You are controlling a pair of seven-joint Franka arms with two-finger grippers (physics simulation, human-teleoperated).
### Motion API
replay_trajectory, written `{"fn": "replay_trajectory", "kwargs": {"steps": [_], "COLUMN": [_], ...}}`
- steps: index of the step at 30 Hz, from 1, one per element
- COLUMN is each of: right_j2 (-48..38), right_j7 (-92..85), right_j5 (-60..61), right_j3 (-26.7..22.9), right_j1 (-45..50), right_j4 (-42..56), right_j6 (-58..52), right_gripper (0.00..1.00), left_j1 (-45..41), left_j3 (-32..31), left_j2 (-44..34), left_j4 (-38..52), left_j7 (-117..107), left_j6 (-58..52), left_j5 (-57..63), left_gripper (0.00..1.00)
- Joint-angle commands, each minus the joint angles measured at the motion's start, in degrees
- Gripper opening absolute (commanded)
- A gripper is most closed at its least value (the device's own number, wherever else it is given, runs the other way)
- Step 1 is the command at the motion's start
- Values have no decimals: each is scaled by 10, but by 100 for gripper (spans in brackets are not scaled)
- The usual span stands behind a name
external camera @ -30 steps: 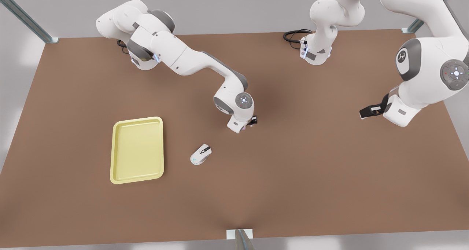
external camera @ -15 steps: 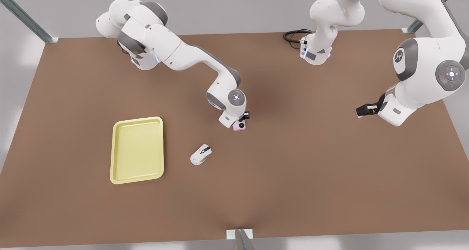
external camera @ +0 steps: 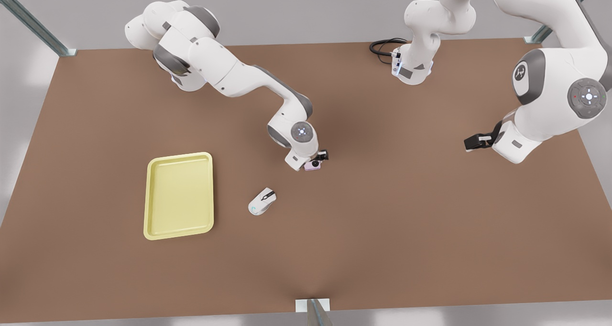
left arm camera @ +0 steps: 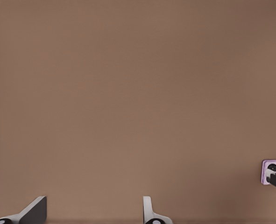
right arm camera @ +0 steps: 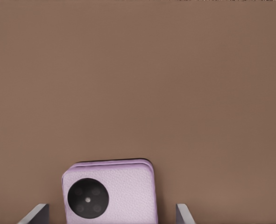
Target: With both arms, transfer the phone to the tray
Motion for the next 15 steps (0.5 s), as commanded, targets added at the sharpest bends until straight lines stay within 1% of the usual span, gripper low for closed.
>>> {"fn": "replay_trajectory", "kwargs": {"steps": [1, 15], "right_j2": [0, 12], "right_j7": [-43, -66], "right_j5": [10, 7], "right_j3": [0, -1], "right_j1": [-2, 0], "right_j4": [0, 1], "right_j6": [12, 11], "right_gripper": [100, 100], "left_j1": [0, 0], "left_j3": [1, 1], "left_j2": [1, 3], "left_j4": [0, 0], "left_j7": [7, 5], "left_j6": [-3, -4], "left_j5": [2, 4], "left_gripper": [100, 100]}}
